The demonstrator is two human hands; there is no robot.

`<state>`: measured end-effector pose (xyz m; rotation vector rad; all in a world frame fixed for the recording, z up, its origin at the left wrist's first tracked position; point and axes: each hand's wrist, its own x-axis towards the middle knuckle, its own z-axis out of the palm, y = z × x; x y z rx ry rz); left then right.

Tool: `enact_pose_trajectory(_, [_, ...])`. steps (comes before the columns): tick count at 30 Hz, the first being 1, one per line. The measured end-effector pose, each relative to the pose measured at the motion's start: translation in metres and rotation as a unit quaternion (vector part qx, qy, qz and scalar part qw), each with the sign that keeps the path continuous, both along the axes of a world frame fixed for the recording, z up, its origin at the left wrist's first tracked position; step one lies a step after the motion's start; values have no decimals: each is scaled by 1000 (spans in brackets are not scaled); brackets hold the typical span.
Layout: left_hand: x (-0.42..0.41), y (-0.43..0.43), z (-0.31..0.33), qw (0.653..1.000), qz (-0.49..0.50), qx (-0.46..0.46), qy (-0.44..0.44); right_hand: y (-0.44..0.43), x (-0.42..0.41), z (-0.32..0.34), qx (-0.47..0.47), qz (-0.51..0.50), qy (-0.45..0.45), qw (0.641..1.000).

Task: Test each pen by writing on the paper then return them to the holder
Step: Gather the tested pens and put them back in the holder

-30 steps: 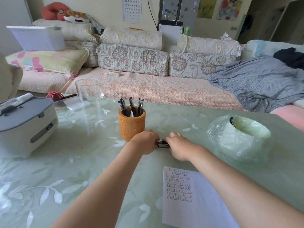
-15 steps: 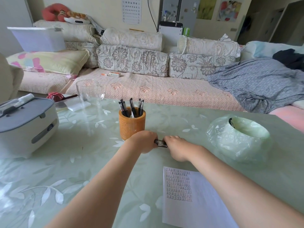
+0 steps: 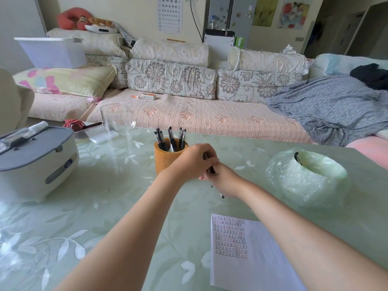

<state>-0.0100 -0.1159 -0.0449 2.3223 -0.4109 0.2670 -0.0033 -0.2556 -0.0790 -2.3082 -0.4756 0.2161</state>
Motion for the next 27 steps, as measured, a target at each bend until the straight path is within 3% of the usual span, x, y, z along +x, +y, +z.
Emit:
enact_pose_trajectory(8, [1,0,13,997,23,-44,-63,4,2,3,199,-10,-10,980])
enact_pose_trajectory(16, [2,8,-1,998,36,-31,-42,5,2,-4,257,-43,28,965])
enact_pose_trajectory(27, [10,18,-7,999,11,-13,-28,4,-2,3,185,-1,58,981])
